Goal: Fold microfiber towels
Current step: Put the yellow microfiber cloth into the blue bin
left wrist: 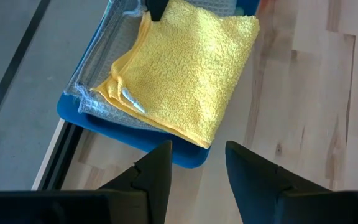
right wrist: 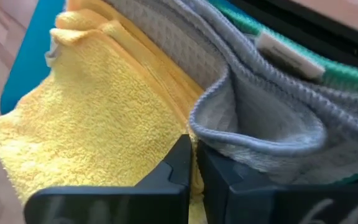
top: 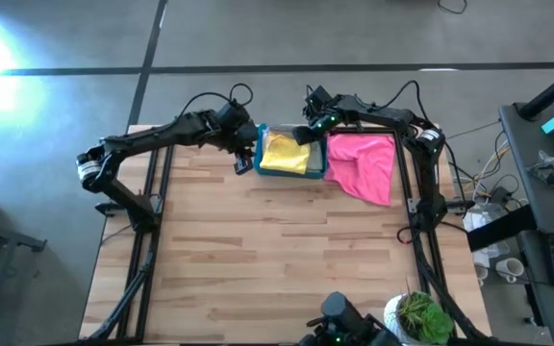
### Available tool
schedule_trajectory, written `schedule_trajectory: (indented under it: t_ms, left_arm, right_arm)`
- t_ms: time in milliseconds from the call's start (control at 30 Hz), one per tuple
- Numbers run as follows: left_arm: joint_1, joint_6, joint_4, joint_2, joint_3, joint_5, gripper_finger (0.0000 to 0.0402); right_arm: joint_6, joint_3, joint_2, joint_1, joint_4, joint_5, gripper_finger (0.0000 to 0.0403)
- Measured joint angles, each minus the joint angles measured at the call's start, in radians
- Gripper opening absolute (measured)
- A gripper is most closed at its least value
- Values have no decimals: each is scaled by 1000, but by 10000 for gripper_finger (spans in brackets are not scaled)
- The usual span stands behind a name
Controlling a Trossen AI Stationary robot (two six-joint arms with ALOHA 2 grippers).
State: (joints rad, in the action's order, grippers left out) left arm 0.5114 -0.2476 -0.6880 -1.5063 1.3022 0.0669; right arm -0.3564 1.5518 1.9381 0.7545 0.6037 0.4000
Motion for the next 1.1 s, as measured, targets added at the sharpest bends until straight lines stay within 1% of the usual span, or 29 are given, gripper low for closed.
schedule_trajectory:
  t_ms: [100, 300, 467, 767, 900, 1100]
  left_arm:
    - [0, 0, 0, 0, 0, 0, 135]
    - [0, 0, 0, 0, 0, 0, 135]
    - [0, 0, 0, 0, 0, 0, 135]
    - [0, 0, 4, 0, 0, 0, 135]
    - [0, 0, 3, 0, 0, 0, 135]
    - [0, 0, 3, 0, 0, -1, 135]
  right_arm:
    - [28, 28, 0, -2, 30, -12, 10]
    - [82, 86, -1, -5, 98, -73, 9]
    - [95, 128, -1, -8, 93, -170, 9]
    - [98, 133, -2, -17, 132, -168, 15]
    - [132, 134, -2, -19, 161, -157, 36]
    - [132, 150, -2, -18, 183, -158, 97]
